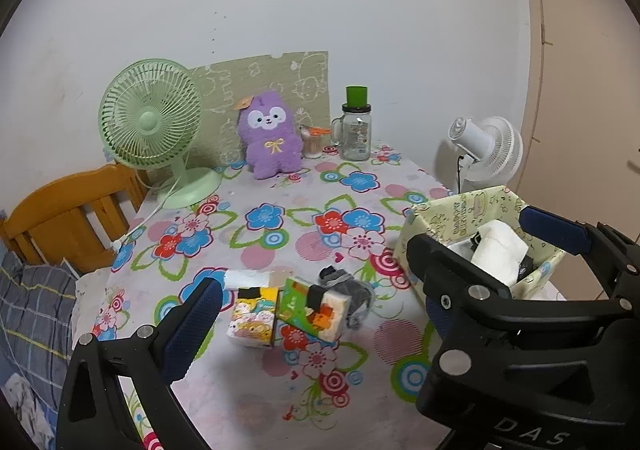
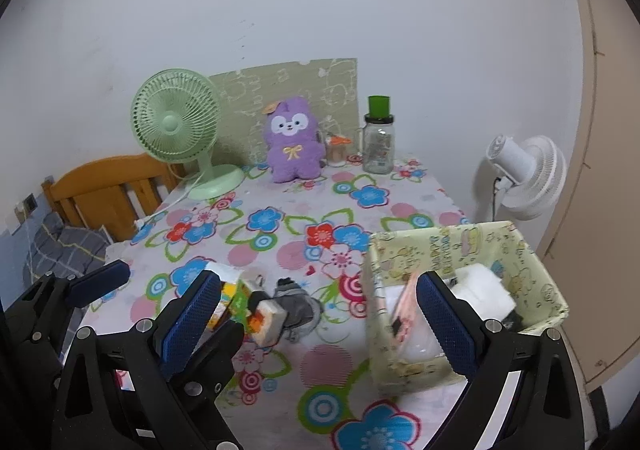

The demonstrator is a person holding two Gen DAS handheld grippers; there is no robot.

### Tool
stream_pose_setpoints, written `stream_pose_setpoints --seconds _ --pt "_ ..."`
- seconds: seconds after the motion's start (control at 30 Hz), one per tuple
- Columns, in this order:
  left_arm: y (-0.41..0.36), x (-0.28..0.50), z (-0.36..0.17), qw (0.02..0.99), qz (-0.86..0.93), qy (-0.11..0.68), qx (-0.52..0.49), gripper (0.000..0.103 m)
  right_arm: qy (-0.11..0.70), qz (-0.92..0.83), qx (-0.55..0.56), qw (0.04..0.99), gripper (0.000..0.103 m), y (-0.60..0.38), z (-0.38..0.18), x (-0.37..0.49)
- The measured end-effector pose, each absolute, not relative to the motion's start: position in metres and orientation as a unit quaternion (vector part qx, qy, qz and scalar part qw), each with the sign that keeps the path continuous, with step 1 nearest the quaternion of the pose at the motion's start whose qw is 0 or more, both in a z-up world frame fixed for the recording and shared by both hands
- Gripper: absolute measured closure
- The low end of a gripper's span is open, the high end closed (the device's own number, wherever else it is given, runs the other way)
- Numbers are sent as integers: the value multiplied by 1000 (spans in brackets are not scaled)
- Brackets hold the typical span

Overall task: Organize soft objects
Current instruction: 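Withdraw both tools from the box toward the tissue packs on the table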

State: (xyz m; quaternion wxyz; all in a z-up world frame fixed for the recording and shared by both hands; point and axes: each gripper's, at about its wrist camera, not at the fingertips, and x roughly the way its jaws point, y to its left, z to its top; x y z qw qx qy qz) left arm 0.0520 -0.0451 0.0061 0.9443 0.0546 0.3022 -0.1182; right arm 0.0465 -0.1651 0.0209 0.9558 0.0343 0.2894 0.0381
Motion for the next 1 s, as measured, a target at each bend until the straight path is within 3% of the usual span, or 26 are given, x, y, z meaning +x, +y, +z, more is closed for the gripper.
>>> stream_pose_setpoints --seconds 0.47,1.0 --pt "-17 64 -16 940 -102 324 44 0 307 69 27 949 5 -137 0 60" --pt "3 91 -51 928 -94 359 32 3 348 71 20 935 16 -118 -33 86"
